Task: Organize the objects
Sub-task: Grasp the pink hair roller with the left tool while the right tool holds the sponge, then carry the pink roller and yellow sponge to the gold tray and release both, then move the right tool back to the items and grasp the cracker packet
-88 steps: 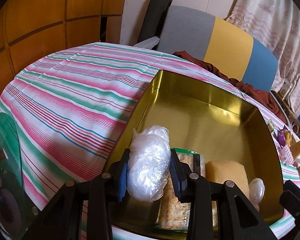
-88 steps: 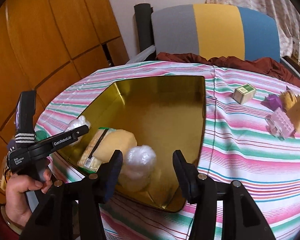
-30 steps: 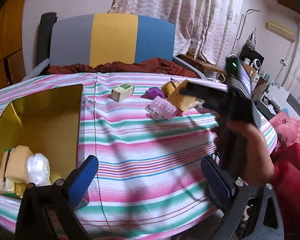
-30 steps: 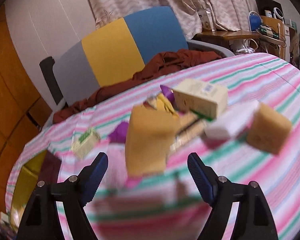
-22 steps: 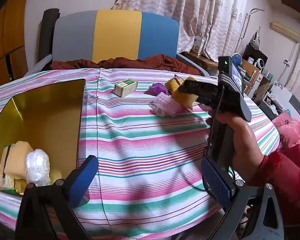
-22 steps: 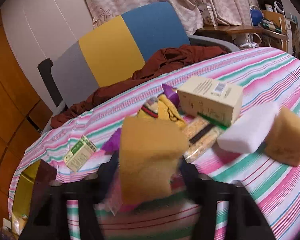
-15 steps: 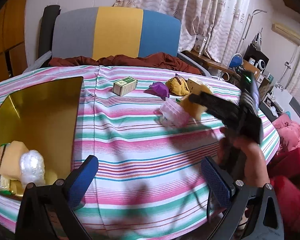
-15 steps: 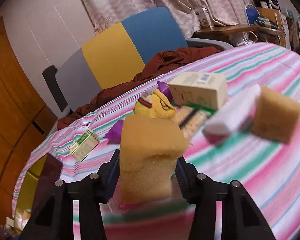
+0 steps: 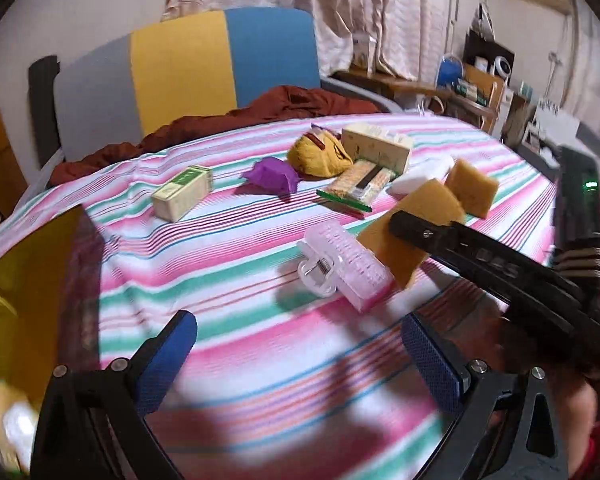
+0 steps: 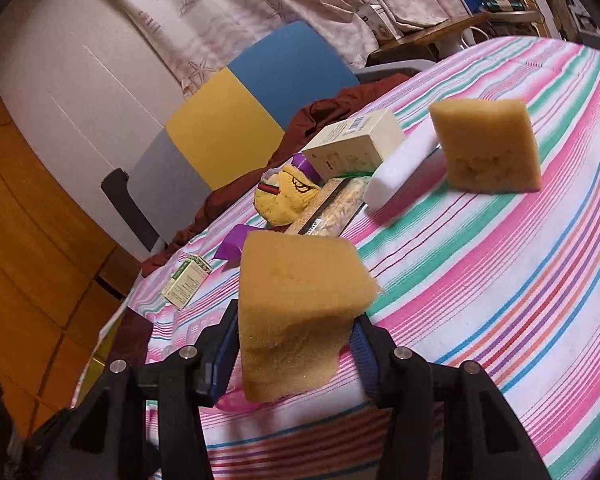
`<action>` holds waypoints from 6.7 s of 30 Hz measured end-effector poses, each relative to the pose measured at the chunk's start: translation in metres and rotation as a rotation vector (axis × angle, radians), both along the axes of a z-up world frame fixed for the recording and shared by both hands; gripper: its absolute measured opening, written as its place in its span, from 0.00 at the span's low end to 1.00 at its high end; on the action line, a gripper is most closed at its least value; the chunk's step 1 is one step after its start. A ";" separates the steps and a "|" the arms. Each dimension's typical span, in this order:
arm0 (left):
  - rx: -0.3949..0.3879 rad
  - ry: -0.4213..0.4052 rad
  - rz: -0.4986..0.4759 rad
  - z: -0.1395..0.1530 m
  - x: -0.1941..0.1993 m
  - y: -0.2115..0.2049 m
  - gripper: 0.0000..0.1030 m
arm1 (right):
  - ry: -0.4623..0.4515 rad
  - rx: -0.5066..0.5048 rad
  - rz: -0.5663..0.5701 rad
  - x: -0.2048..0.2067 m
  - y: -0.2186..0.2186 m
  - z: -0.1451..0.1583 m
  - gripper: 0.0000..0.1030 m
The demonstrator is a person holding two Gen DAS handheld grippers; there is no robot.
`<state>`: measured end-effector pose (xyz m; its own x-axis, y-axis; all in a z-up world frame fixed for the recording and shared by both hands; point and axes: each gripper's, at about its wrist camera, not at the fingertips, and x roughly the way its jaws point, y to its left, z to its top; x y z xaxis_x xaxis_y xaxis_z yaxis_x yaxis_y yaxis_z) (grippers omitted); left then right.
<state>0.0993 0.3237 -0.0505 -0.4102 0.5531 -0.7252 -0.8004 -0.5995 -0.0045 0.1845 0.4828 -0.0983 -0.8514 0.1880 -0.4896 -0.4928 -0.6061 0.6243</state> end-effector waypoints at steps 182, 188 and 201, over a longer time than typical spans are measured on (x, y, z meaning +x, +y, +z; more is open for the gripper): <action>0.280 -0.134 0.726 0.035 -0.103 -0.302 1.00 | -0.235 0.233 0.392 -0.121 -0.192 0.056 0.78; 0.244 -0.114 0.578 0.038 -0.081 -0.260 1.00 | -0.287 0.197 0.323 -0.100 -0.162 0.034 0.78; 0.204 -0.111 0.284 0.041 -0.026 -0.169 1.00 | -0.293 0.108 0.071 -0.055 -0.076 0.022 0.78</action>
<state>0.0730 0.1543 -0.0091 -0.4933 0.5665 -0.6601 -0.5902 -0.7754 -0.2244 0.1299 0.4070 -0.0762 -0.6900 0.1975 -0.6964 -0.5964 -0.7003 0.3924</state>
